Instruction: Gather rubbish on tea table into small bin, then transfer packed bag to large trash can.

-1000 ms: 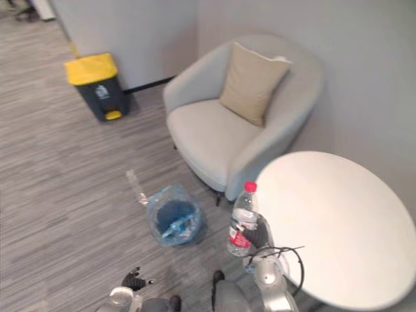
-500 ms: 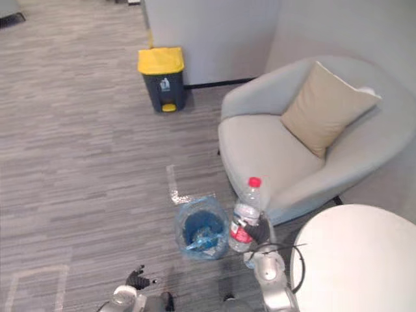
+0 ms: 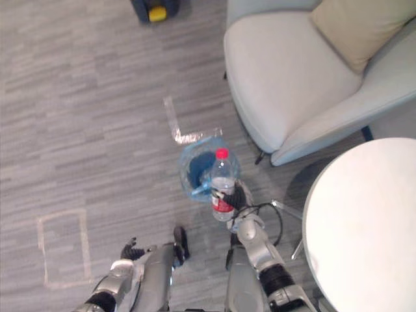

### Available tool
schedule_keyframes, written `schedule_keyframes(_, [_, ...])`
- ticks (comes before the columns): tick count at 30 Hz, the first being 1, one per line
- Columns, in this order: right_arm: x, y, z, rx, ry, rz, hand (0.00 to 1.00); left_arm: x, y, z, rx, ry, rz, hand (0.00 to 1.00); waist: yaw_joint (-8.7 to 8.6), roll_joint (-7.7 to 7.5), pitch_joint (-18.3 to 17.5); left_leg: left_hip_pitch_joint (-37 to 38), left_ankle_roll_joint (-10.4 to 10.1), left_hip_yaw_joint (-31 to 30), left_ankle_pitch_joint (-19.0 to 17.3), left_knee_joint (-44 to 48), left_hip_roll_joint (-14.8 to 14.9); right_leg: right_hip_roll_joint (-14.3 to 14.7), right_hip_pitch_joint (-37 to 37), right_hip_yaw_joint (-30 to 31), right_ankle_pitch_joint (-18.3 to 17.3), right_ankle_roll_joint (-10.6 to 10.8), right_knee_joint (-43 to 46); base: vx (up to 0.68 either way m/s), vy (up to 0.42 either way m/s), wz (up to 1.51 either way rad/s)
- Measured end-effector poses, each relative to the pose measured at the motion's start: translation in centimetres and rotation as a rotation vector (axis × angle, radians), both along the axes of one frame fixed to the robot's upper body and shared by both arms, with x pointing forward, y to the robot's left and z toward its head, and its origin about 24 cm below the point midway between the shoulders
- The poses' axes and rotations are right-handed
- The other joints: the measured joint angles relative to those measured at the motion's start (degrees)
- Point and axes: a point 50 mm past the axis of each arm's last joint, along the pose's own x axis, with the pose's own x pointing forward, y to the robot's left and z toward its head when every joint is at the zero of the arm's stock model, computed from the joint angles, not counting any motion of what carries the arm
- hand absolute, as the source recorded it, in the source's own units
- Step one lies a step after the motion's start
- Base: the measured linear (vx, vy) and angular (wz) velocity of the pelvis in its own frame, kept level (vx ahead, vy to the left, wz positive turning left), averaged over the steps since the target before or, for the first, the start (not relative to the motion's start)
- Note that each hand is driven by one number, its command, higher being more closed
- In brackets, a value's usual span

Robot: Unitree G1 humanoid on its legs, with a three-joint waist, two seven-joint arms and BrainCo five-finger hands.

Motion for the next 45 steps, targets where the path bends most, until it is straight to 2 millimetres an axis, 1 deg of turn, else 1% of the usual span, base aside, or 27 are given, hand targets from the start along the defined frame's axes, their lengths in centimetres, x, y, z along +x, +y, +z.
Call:
schedule_keyframes(2, [0.7, 0.3, 1.1, -0.001, -0.037, 0.001, 1.0, 0.7, -0.2, 0.5, -0.019, -0.032, 0.03, 0.0, 0.11, -0.02, 0.0, -3.7, 0.3, -0.3, 0.2, 1.2, 0.0, -0.5, -3.7, -0.1, -0.3, -0.1, 1.8, -0.13, 0.014, 0.17])
schedule_keyframes(3, [1.5, 0.6, 2.4, -0.004, -0.081, -0.003, 1.0, 1.7, -0.7, 1.1, -0.045, -0.068, 0.058, 0.0, 0.25, -0.1, 0.2, -7.6, 0.7, -0.6, 0.3, 2.2, 0.0, -0.7, -7.4, -0.3, -0.2, -0.1, 3.0, -0.11, 0.014, 0.2])
schedule_keyframes(4, [1.9, 0.7, 3.0, -0.004, -0.101, -0.006, 1.0, 2.2, -0.8, 1.5, -0.054, -0.092, 0.069, 0.0, 0.34, -0.14, 0.3, -9.2, 0.7, -0.8, 0.4, 2.7, 0.1, -0.8, -8.9, -0.5, -0.1, -0.3, 3.4, -0.08, 0.004, 0.21])
schedule_keyframes(6, [2.7, 1.0, 4.5, -0.01, -0.155, -0.008, 1.0, 3.7, -0.9, 2.8, -0.065, -0.162, 0.092, 0.0, 1.4, -0.66, 0.8, -13.3, 0.8, -0.8, 0.7, 4.2, 0.9, -0.9, -12.8, -1.1, -0.1, -0.5, 5.1, -0.07, -0.006, 0.15])
schedule_keyframes(7, [3.2, 1.1, 5.6, -0.016, -0.191, -0.01, 1.0, 4.4, -0.9, 3.4, -0.077, -0.197, 0.104, 0.0, 1.7, -1.17, 1.1, -15.3, 0.9, -1.0, 1.0, 4.7, 0.9, -1.1, -14.7, -1.4, -0.1, -0.6, 6.0, -0.06, -0.009, 0.17])
schedule_keyframes(8, [3.5, 1.1, 6.5, -0.019, -0.223, -0.013, 1.0, 5.0, -1.1, 3.9, -0.09, -0.224, 0.113, 0.0, 1.78, -1.26, 1.1, -16.9, 0.9, -1.1, 1.6, 4.9, 0.9, -1.4, -16.1, -1.7, -0.1, -0.6, 6.4, -0.06, 0.0, 0.24])
schedule_keyframes(10, [4.4, 0.9, 9.0, -0.044, -0.316, -0.032, 1.0, 6.1, -1.6, 5.4, -0.129, -0.303, 0.128, 0.0, 2.32, -1.67, 1.4, -20.7, 1.0, -1.0, 2.3, 4.9, 0.6, -2.1, -20.0, -2.1, -0.1, -0.8, 7.5, -0.04, 0.019, 0.25])
schedule_keyframes(12, [4.9, 0.8, 10.6, -0.051, -0.366, -0.042, 1.0, 6.7, -2.3, 6.4, -0.154, -0.361, 0.137, 0.0, 2.83, -1.72, 1.5, -22.9, 1.3, -1.2, 3.1, 4.9, 0.2, -2.7, -22.2, -2.3, -0.1, -0.9, 8.3, -0.01, 0.027, 0.23])
schedule_keyframes(15, [5.6, 0.0, 13.0, -0.065, -0.442, -0.073, 1.0, 6.8, -2.6, 7.4, -0.174, -0.433, 0.134, 0.0, 3.16, -1.84, 1.5, -25.5, 1.4, -2.2, 3.7, 4.9, -0.6, -3.7, -24.6, -3.3, -0.4, -1.2, 9.8, 0.03, 0.02, 0.32])
schedule_keyframes(17, [5.5, -1.0, 15.5, -0.053, -0.535, -0.108, 1.0, 6.6, -2.9, 8.1, -0.177, -0.481, 0.116, 0.0, 3.63, -1.92, 1.6, -27.4, 1.4, -2.3, 3.9, 5.0, -1.6, -4.8, -26.9, -3.4, -1.2, -1.4, 11.6, 0.04, 0.008, 0.3])
schedule_keyframes(20, [5.4, -2.0, 18.3, -0.031, -0.636, -0.145, 1.0, 6.6, -2.7, 9.0, -0.178, -0.529, 0.111, 0.0, 4.34, -1.93, 1.6, -30.2, 1.6, -2.2, 4.2, 4.9, -2.0, -5.6, -30.0, -3.4, -1.4, -1.5, 12.7, 0.04, -0.005, 0.16])
schedule_keyframes(22, [5.5, -2.5, 18.7, -0.035, -0.649, -0.165, 1.0, 6.6, -2.8, 9.2, -0.18, -0.544, 0.106, 0.0, 4.78, -1.93, 1.6, -30.7, 1.6, -2.1, 4.3, 4.9, -2.1, -5.8, -30.7, -3.4, -1.4, -1.5, 13.0, 0.04, -0.006, 0.07])
schedule_keyframes(27, [5.5, -3.3, 18.9, -0.041, -0.655, -0.184, 1.0, 6.5, -3.2, 9.7, -0.191, -0.576, 0.06, 0.0, 4.8, -2.1, 1.4, -31.8, 1.9, -0.6, 4.5, 4.8, -2.2, -6.7, -32.3, -3.4, -1.7, -1.6, 13.8, 0.03, -0.005, 0.07])
schedule_keyframes(28, [5.5, -3.3, 19.0, -0.041, -0.654, -0.185, 0.0, 6.5, -3.2, 9.8, -0.196, -0.583, 0.063, 0.0, 4.8, -2.19, 1.3, -32.3, 1.9, -0.5, 4.5, 4.9, -2.2, -6.7, -32.8, -3.3, -1.7, -1.6, 14.0, 0.01, -0.011, 0.06])
schedule_keyframes(33, [6.6, -4.0, 17.4, -0.065, -0.572, -0.22, 0.0, 6.7, -3.2, 10.5, -0.215, -0.624, 0.057, 0.0, 4.76, -2.2, 1.3, -34.3, 2.0, -0.9, 5.3, 5.2, -2.2, -6.7, -34.9, -3.5, -2.0, -2.0, 15.1, 0.0, -0.022, 0.07])
schedule_keyframes(36, [6.5, -4.0, 16.9, -0.066, -0.554, -0.22, 0.0, 6.6, -3.1, 10.6, -0.226, -0.628, 0.06, 0.0, 4.61, -2.2, 1.3, -34.5, 2.0, -0.9, 5.3, 5.8, -2.0, -6.7, -34.9, -3.5, -2.8, -1.8, 15.7, -0.03, -0.038, 0.01])
schedule_keyframes(37, [6.5, -4.1, 16.7, -0.067, -0.551, -0.221, 0.0, 6.5, -3.1, 10.6, -0.227, -0.633, 0.06, 0.0, 4.28, -2.21, 1.3, -34.5, 1.9, -0.9, 5.3, 5.8, -2.0, -6.7, -35.0, -3.4, -3.1, -1.8, 15.9, -0.05, -0.033, 0.03])
schedule_keyframes(42, [6.4, -4.2, 16.1, -0.075, -0.531, -0.219, 0.0, 6.5, -3.0, 11.0, -0.225, -0.65, 0.058, 0.0, 4.08, -2.53, 0.7, -36.3, 1.7, -0.7, 5.5, 5.9, -1.6, -6.5, -37.0, -3.3, -3.2, -2.0, 16.4, -0.06, -0.026, 0.01])
schedule_keyframes(45, [6.3, -4.3, 15.0, -0.101, -0.497, -0.211, 0.0, 6.5, -2.9, 11.0, -0.231, -0.65, 0.062, 0.0, 4.07, -2.54, 0.7, -36.3, 1.7, -0.7, 5.6, 6.7, -1.3, -6.5, -37.1, -3.3, -3.4, -2.2, 17.2, -0.04, -0.02, -0.01])
